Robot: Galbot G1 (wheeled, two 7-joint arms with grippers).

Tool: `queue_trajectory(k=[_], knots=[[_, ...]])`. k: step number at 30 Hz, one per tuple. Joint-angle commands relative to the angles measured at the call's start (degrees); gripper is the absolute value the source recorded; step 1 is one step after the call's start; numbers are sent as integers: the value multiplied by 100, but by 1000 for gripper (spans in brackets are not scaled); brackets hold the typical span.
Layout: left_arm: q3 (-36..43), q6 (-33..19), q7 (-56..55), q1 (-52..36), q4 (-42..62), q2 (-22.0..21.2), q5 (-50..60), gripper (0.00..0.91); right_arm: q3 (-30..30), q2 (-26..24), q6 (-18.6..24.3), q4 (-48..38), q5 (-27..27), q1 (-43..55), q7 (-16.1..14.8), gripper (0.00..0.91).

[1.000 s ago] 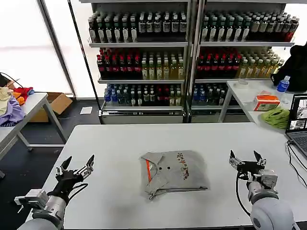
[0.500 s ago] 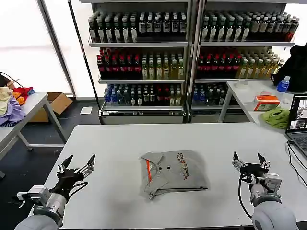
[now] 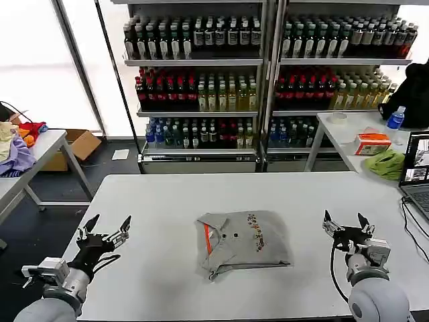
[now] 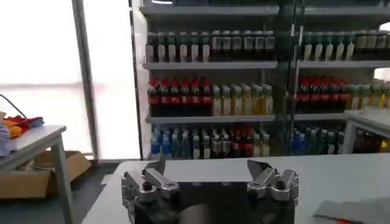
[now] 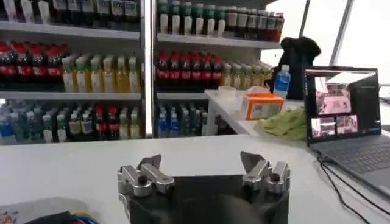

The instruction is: Fold and organize the clothes.

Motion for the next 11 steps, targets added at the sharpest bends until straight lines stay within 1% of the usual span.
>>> queue_trajectory(k=[1,11], knots=[[-17,22,115,40,16,-62,117,907,-22,36,-61,13,-28,81,-14,907],[-38,20,179,-4,-35,-65,188,907,96,-111,-59,55,-25,-52,-52,907]])
